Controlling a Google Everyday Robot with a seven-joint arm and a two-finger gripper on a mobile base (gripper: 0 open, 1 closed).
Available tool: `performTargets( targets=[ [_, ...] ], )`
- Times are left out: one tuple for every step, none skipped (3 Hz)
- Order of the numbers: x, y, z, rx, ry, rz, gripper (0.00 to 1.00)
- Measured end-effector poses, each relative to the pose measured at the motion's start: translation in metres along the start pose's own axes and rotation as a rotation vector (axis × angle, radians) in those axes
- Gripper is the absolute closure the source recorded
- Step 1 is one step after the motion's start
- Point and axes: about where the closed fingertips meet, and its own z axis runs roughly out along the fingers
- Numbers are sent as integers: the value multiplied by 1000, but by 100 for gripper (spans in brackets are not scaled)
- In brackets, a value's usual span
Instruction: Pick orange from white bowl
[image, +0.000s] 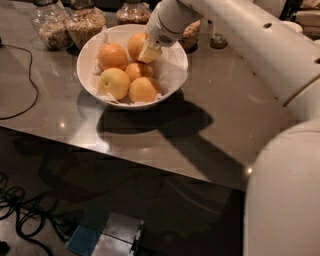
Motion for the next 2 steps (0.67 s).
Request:
performTargets(
  targets=[
    [-7,7,-34,123,-38,76,100],
    [-12,17,-64,219,-100,120,100]
  ],
)
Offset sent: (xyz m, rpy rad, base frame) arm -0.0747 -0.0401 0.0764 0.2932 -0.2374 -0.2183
